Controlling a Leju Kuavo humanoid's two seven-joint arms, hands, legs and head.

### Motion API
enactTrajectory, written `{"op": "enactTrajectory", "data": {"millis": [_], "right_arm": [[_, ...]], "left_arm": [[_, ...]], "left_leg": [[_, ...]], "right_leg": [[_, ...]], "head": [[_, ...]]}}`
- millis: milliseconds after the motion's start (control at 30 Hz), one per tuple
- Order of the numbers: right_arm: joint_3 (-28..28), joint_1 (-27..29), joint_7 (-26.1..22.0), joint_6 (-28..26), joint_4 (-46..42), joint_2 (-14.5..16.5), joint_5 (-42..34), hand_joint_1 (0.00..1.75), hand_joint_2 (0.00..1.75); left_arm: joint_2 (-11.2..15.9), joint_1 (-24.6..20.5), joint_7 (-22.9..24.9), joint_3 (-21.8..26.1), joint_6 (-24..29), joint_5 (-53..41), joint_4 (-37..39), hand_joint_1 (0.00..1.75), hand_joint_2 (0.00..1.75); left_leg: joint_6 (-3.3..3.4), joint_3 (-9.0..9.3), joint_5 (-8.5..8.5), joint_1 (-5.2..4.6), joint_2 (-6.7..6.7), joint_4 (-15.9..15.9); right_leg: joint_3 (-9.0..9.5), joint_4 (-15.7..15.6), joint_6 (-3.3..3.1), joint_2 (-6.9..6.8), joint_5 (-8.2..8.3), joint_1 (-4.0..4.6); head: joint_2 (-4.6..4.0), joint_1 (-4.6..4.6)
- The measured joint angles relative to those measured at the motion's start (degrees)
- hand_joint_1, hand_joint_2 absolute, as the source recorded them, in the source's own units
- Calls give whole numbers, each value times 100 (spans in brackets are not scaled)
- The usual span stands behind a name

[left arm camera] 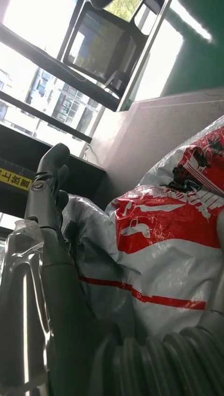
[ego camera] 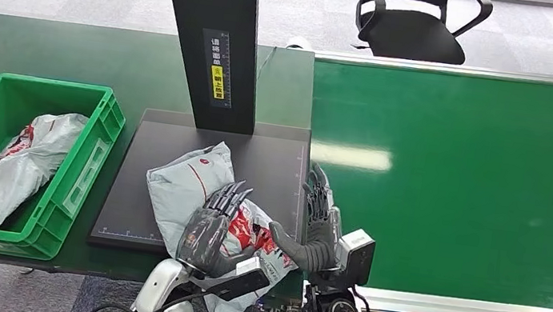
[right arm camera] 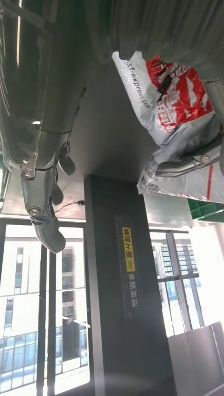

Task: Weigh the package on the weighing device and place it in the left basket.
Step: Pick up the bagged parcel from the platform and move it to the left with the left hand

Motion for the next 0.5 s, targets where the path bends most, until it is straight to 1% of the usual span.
{"op": "enactTrajectory", "data": {"millis": [167, 300, 333, 367, 433, 467, 500], "right_arm": [[-24, 232, -14, 39, -279, -24, 20, 0, 175], [-33, 319, -20, 56, -412, -41, 40, 0, 175], [-34, 326, -21, 58, -434, -42, 45, 0, 175], [-34, 325, -23, 59, -455, -42, 49, 0, 175], [-34, 316, -27, 59, -493, -42, 52, 0, 175], [-33, 312, -28, 59, -510, -42, 52, 0, 175], [-32, 313, -30, 58, -522, -42, 51, 0, 175]], "left_arm": [[17, -193, 263, -90, -158, -178, 306, 0, 175], [16, -261, 367, -103, -223, -277, 387, 0, 175], [15, -272, 378, -104, -232, -289, 399, 33, 175], [12, -284, 392, -104, -242, -308, 405, 72, 175], [7, -296, 421, -104, -261, -375, 406, 157, 175], [6, -297, 431, -104, -268, -413, 407, 168, 175], [7, -292, 435, -105, -272, -443, 408, 172, 175]], "left_leg": [[16, 90, -37, -8, -30, -6], [22, 154, -71, -14, -30, -7], [22, 162, -76, -14, -30, -7], [21, 162, -79, -15, -31, -7], [21, 154, -73, -15, -31, -7], [21, 150, -68, -15, -31, -6], [21, 148, -63, -15, -30, -6]], "right_leg": [[115, -11, 14, -28, -44, -9], [190, -13, 17, -28, -76, -14], [206, -13, 19, -28, -80, -15], [215, -13, 21, -28, -82, -15], [213, -13, 19, -28, -76, -16], [208, -12, 16, -28, -72, -16], [205, -12, 13, -27, -68, -16]], "head": [[0, 1], [0, 1], [0, 1], [0, 2], [0, 1], [0, 1], [0, 1]]}}
